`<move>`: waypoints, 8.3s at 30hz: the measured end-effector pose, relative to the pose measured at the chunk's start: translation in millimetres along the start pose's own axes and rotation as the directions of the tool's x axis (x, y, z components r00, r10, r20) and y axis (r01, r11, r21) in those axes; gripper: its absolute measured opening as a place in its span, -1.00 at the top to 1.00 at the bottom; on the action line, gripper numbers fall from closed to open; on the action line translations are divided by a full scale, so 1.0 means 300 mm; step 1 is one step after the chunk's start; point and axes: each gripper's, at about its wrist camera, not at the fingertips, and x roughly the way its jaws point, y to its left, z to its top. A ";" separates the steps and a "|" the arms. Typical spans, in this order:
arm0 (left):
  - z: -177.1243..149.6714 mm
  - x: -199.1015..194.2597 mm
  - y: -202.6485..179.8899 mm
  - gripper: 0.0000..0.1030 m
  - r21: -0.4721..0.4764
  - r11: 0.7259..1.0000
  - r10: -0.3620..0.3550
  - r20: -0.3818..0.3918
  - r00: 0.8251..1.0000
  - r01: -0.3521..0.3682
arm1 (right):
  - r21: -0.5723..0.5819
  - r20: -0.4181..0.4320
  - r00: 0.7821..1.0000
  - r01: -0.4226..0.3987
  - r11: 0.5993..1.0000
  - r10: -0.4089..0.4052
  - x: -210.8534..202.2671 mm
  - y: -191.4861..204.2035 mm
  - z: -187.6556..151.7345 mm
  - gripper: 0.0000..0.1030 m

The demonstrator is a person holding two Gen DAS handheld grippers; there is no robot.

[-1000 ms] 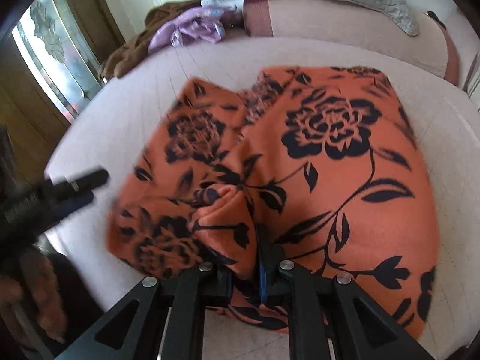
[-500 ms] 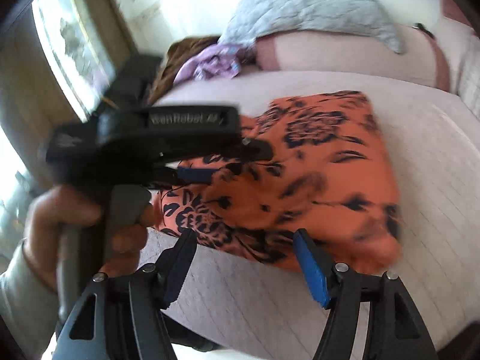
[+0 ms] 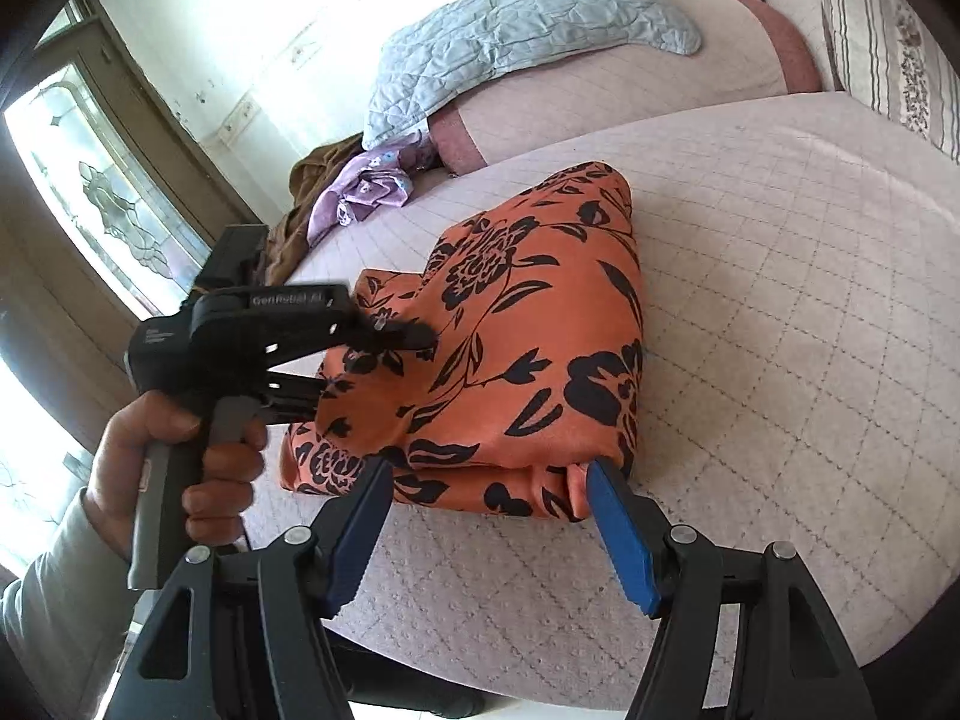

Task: Fold small clothes

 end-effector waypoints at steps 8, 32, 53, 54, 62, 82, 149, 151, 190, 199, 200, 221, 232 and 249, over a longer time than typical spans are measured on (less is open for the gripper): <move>-0.055 -0.240 -0.213 0.65 0.219 0.968 0.060 0.284 0.957 -0.126 | 0.048 0.041 0.999 0.000 0.999 -0.002 -0.043 -0.054 0.006 -0.37; -0.077 -0.204 0.009 0.65 0.081 0.974 0.182 0.272 0.945 -0.211 | 0.075 -0.019 0.998 0.066 0.995 -0.065 -0.032 -0.110 0.000 -0.37; -0.077 -0.090 0.087 0.55 0.064 0.968 0.225 0.211 0.951 -0.243 | 0.273 -0.063 0.977 -0.180 0.945 0.205 0.111 -0.151 0.191 -0.49; -0.076 -0.092 0.090 0.55 0.064 0.968 0.223 0.210 0.952 -0.241 | 0.302 -0.109 0.967 -0.190 0.934 0.232 0.175 -0.162 0.206 -0.49; -0.074 -0.086 0.082 0.47 0.078 0.965 0.231 0.212 0.950 -0.252 | 0.322 -0.260 0.944 -0.114 0.940 0.203 0.331 -0.123 0.210 0.13; -0.004 -0.034 -0.027 0.33 0.137 0.918 0.327 0.273 0.905 -0.373 | 0.425 -0.174 0.940 -0.198 0.883 0.294 0.371 -0.257 0.332 -0.38; -0.144 -0.027 -0.065 -0.03 0.199 0.871 0.380 0.307 0.873 -0.449 | 0.096 -0.199 0.979 -0.015 0.995 0.034 0.163 0.043 0.238 -0.23; -0.154 -0.037 -0.053 -0.03 0.199 0.870 0.380 0.309 0.872 -0.450 | 0.080 -0.173 0.982 -0.069 0.994 0.082 0.132 0.077 0.234 -0.28; 0.150 -0.056 0.023 0.08 0.059 0.953 0.277 0.237 0.931 -0.298 | 0.133 -0.270 0.946 -0.146 0.980 0.178 0.282 0.067 0.155 -0.39; 0.195 -0.034 0.115 0.26 -0.054 0.977 0.211 0.198 0.957 -0.204 | 0.159 -0.270 0.937 -0.183 0.970 0.221 0.278 0.044 0.153 -0.39; 0.161 -0.062 0.092 0.24 -0.030 0.976 0.219 0.225 0.949 -0.218 | 0.159 -0.272 0.936 -0.185 0.970 0.224 0.277 0.042 0.154 -0.39; -0.093 -0.095 0.023 -0.32 0.100 0.941 0.283 0.286 0.916 -0.322 | 0.278 -0.208 0.967 -0.088 0.956 0.149 0.210 -0.120 0.175 -0.48; -0.077 -0.125 0.017 -0.32 0.098 0.950 0.254 0.303 0.918 -0.295 | 0.245 -0.213 0.968 -0.081 0.966 0.135 0.256 -0.074 0.238 -0.48; -0.045 -0.037 0.057 -0.40 0.090 0.975 0.178 0.241 0.954 -0.204 | 0.202 -0.289 0.951 -0.054 0.978 0.113 0.463 -0.057 0.305 -0.39</move>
